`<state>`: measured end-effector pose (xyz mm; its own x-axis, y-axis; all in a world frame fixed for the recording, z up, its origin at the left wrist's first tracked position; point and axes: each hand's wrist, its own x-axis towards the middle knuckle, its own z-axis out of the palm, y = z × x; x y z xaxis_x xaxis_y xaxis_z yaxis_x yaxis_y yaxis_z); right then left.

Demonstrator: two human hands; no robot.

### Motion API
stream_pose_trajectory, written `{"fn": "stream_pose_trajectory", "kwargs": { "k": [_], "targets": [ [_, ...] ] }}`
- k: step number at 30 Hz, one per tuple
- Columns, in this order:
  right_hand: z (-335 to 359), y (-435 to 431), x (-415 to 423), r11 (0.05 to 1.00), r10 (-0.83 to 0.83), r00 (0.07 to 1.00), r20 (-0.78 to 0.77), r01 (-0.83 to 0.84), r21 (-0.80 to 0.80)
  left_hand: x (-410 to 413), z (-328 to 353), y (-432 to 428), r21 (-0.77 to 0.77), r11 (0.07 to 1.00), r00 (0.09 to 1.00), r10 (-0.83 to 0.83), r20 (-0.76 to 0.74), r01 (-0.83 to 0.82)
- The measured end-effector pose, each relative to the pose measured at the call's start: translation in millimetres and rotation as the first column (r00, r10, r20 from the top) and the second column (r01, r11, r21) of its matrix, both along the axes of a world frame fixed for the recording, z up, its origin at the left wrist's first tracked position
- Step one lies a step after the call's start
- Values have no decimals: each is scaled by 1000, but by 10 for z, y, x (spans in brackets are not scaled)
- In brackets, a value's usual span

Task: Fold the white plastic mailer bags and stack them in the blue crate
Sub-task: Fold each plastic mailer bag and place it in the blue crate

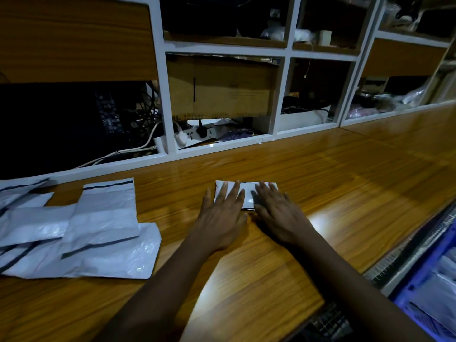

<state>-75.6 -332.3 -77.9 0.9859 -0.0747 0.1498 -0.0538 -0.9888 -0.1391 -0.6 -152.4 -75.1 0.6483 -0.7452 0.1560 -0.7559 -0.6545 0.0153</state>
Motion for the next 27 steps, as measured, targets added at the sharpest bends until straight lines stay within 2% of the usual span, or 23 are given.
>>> {"fn": "stream_pose_trajectory", "kwargs": {
  "k": [2, 6, 12, 17, 20, 23, 27],
  "targets": [
    [24, 103, -61, 999, 41, 998, -54, -39, 31, -33, -19, 23, 60, 998, 997, -1, -73, 6],
    [50, 185, -158, 995, 37, 989, -141, -48, -82, -25, -17, 19, 111, 994, 989, 23, -145, -7],
    [90, 179, -244, 990, -75, 978, -195, 49, -134, -33, -14, 101, 127, 991, 985, 67, -161, -47],
    [33, 101, -261, 980, -197, 962, -190, 187, -72, -25, 5, 240, 87, 987, 964, 154, -219, -138],
    [-19, 72, -293, 971, -233, 968, -93, 225, -84, -31, -10, 279, 50, 981, 972, 194, -130, -189],
    [21, 73, -225, 977, -200, 980, -17, 199, -76, -43, 26, 207, -61, 982, 983, 182, 6, -181],
    [68, 74, 88, 976, -102, 995, 19, 104, -190, 59, 106, -73, -151, 979, 985, 151, 77, -139]
  ]
}}
